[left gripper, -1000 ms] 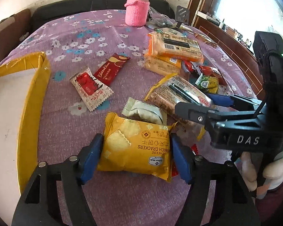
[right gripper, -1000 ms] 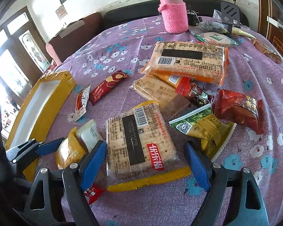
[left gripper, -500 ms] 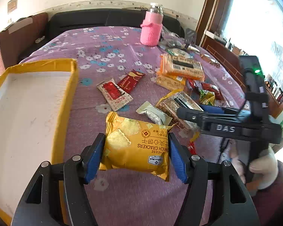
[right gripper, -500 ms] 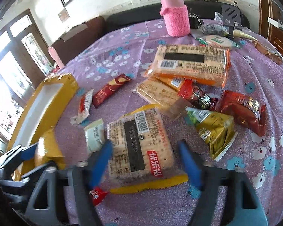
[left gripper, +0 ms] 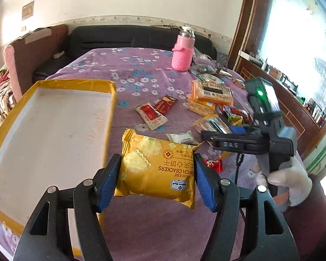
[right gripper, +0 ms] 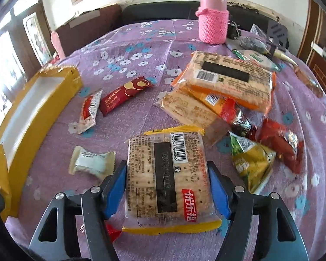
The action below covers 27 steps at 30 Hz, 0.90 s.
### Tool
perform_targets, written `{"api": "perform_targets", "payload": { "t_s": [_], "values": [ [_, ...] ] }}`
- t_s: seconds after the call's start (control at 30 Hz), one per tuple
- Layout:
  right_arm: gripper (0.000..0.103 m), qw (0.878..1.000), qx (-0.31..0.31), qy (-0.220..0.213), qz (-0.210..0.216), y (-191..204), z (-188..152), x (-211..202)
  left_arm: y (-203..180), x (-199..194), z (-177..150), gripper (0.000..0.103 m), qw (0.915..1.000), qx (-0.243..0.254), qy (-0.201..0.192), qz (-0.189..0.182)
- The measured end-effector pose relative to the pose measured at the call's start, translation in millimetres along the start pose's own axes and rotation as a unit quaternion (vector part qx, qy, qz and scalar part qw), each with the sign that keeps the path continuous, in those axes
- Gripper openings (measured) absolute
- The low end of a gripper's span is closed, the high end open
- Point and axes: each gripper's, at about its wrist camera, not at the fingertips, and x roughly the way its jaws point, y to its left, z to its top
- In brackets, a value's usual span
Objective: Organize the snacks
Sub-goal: 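Carry both packs over the yellow tray and open both tools to drop them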
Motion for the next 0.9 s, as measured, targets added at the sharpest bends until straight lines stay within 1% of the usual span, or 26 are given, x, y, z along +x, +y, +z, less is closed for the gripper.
{"api": "perform_targets", "payload": {
  "t_s": [0.07,0.13,0.2,0.27,0.37,0.47,0.53,0.57,0.7,0.83,0.9],
  "values": [
    [0.071,1.000,0.011,-0.006,-0.007,-2.8,-4.9,-6.5,7.8,-4.6,-0.5,0.065,0.9999,-0.010,-0.005,0.001],
    [0.071,1.000,0.025,-0.013,-0.004,-6.4,-8.4,-15.6,15.3,-8.6,-1.4,0.065,0.9998,-0.018,-0.010,0.005],
    [0.071,0.999,0.039,-0.031,-0.003,-8.0,-9.8,-33.1,24.0,-12.2,-1.4,0.065,0.9995,-0.027,-0.013,0.012],
    [0.071,0.998,0.042,-0.045,0.004,-5.8,-9.0,-49.5,37.8,-17.3,-1.3,0.065,0.9988,-0.039,-0.017,0.026],
    [0.071,0.997,0.028,-0.066,0.033,13.7,-2.7,-78.1,62.0,-26.4,-2.4,0.065,0.9964,-0.057,-0.028,0.056],
    [0.071,0.995,0.002,-0.077,0.071,47.1,5.1,-96.7,91.2,-31.7,-3.4,0.065,0.9926,-0.078,-0.030,0.088],
    [0.071,0.992,-0.015,-0.073,0.103,73.3,11.5,-100.1,110.3,-34.3,-3.8,0.065,0.9899,-0.089,-0.030,0.106],
    [0.071,0.989,-0.027,-0.067,0.125,92.1,15.3,-99.5,118.5,-35.3,-4.1,0.065,0.9885,-0.093,-0.028,0.115],
    [0.071,0.980,-0.057,-0.037,0.185,153.7,21.9,-85.2,148.0,-36.4,-7.4,0.065,0.9833,-0.103,-0.020,0.149],
    [0.071,0.975,-0.092,-0.012,0.202,214.3,19.2,-61.4,170.8,-31.1,-10.3,0.065,0.9785,-0.111,-0.006,0.174],
    [0.071,0.973,-0.098,0.001,0.209,232.1,16.5,-47.9,179.0,-29.8,-13.0,0.065,0.9776,-0.116,-0.001,0.175]
  ]
}}
